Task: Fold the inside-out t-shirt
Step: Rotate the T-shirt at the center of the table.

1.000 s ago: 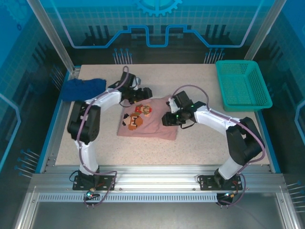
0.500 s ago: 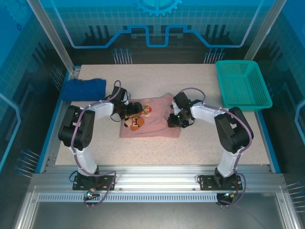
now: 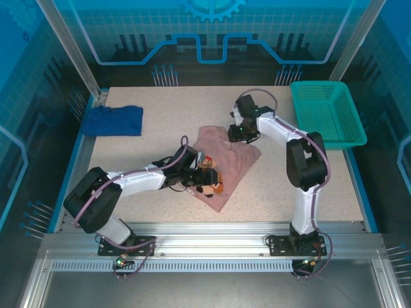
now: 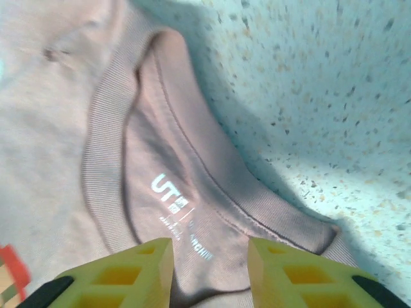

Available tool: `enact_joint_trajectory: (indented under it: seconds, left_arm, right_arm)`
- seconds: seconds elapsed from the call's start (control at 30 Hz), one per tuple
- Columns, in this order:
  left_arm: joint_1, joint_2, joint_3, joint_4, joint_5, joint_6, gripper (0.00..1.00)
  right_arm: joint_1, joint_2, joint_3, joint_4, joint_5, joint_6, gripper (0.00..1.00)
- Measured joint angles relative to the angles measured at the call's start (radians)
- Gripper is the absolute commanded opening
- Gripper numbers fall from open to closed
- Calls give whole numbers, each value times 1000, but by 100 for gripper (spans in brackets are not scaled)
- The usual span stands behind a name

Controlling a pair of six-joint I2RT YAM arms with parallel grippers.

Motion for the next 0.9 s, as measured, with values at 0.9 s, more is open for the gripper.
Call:
enact_joint_trajectory:
  seconds: [0.9]
  left_arm:
    - [112,160,161,-60,34,112,83]
  right_arm:
    - [-81,13,-87,67,-90,27,55]
